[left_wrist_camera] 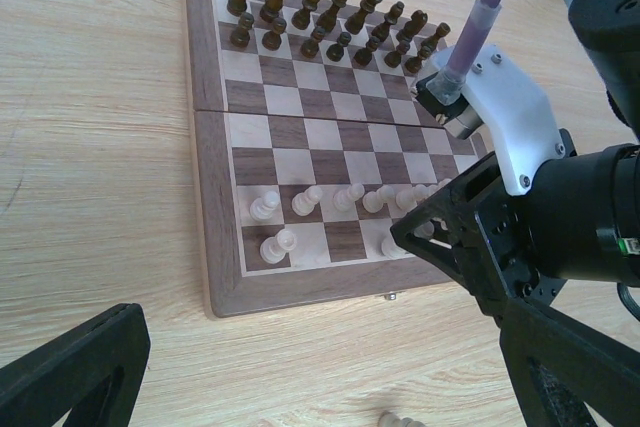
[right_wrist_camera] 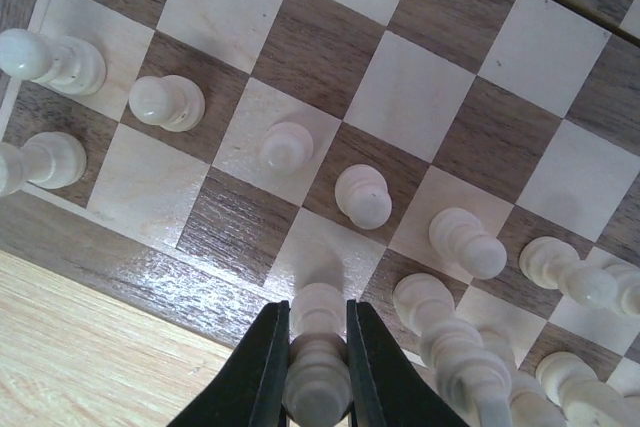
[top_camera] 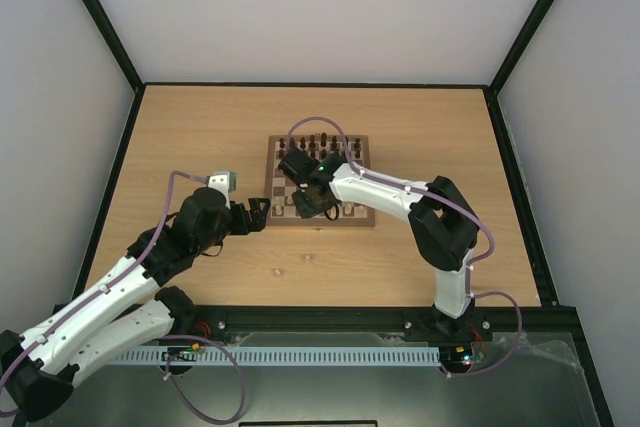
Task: Set up the chess pieces on the board
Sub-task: Place the chess piece on the chessboard.
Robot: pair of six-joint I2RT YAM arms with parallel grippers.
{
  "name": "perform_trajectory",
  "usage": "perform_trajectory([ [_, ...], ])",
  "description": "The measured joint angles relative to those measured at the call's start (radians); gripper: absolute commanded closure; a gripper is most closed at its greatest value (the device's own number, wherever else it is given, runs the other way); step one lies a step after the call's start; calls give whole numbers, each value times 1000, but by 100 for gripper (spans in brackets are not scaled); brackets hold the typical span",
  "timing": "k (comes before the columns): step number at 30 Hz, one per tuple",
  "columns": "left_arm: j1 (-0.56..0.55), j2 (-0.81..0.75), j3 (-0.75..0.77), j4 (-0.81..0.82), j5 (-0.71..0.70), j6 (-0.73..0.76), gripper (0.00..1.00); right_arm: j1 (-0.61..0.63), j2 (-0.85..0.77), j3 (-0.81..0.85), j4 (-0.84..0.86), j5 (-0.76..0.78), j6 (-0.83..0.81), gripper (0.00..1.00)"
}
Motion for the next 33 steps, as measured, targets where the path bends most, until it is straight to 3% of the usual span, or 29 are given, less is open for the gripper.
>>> perform_trajectory([
  [17, 0, 0, 0, 0, -2, 0, 1, -16, 23, 0, 42, 6, 0, 93],
  [33, 0, 0, 0, 0, -4, 0, 1, -17, 19, -3, 41, 1, -3, 77],
])
